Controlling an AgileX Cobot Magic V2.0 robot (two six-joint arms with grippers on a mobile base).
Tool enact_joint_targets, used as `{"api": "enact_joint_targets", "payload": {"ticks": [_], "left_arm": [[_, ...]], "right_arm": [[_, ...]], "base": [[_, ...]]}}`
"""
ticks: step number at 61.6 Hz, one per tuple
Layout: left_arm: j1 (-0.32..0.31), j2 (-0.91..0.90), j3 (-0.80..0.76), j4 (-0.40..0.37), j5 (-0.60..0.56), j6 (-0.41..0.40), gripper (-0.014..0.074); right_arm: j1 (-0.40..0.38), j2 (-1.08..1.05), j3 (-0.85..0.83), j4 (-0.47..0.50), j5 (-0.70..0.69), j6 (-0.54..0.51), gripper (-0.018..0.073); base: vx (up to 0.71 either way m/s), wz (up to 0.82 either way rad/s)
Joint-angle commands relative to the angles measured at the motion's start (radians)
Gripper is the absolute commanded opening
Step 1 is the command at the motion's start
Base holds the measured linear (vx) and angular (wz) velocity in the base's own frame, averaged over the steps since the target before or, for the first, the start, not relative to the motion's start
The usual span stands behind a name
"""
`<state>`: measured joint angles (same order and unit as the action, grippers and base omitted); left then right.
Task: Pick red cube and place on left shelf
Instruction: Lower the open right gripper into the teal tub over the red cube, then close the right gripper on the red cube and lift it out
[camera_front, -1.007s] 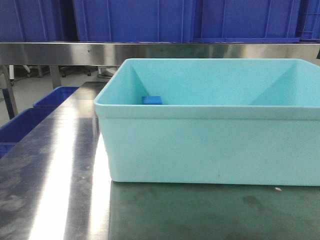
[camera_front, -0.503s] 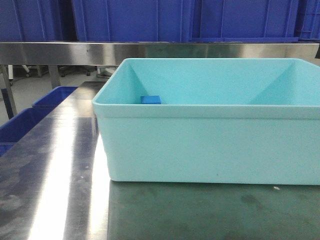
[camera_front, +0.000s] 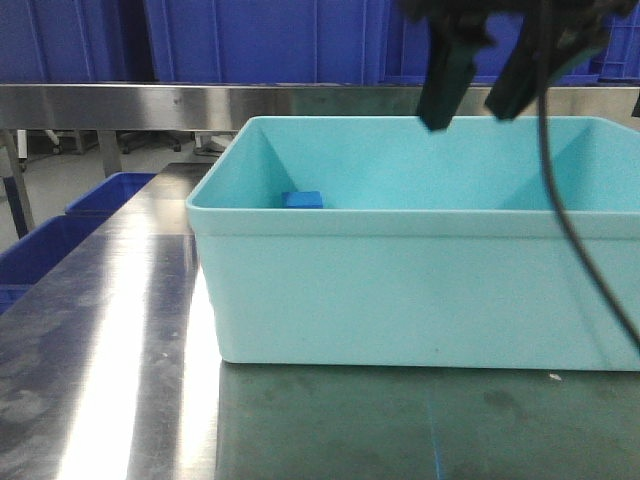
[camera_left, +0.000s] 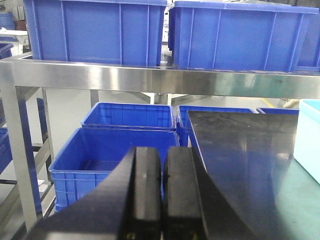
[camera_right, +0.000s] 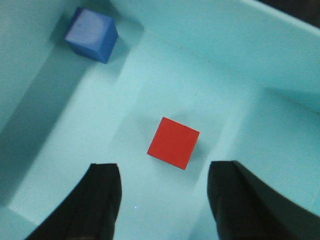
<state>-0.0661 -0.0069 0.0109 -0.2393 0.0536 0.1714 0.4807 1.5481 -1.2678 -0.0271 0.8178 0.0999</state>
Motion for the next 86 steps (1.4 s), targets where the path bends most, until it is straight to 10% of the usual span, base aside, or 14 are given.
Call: {"api": "enact_joint_targets", "payload": {"ticks": [1, 45, 73, 86], "left_arm": [[-0.004, -0.013, 0.024, -0.001, -0.084, 0.0, 0.0102], [-0.004, -0.013, 0.024, -0.001, -0.084, 0.0, 0.0102], [-0.004, -0.013, 0.024, -0.001, -0.084, 0.0, 0.0102], [-0.004, -0.013, 0.024, -0.001, -0.084, 0.0, 0.0102]], "right_arm": [[-0.001, 0.007, -0.036, -0.002, -0.063, 0.004, 0.052], [-0.013, 0.21, -0.036, -0.062, -0.151, 0.142, 0.0525], [-0.013, 0.22, -0.049, -0.056, -0.124, 0.142, 0.0059], [-0.013, 0.12, -0.102, -0.08, -0.111, 0.142, 0.0052]], "base": [[0.0, 0.0], [0.0, 0.0], [0.0, 0.0], [0.0, 0.0]]}}
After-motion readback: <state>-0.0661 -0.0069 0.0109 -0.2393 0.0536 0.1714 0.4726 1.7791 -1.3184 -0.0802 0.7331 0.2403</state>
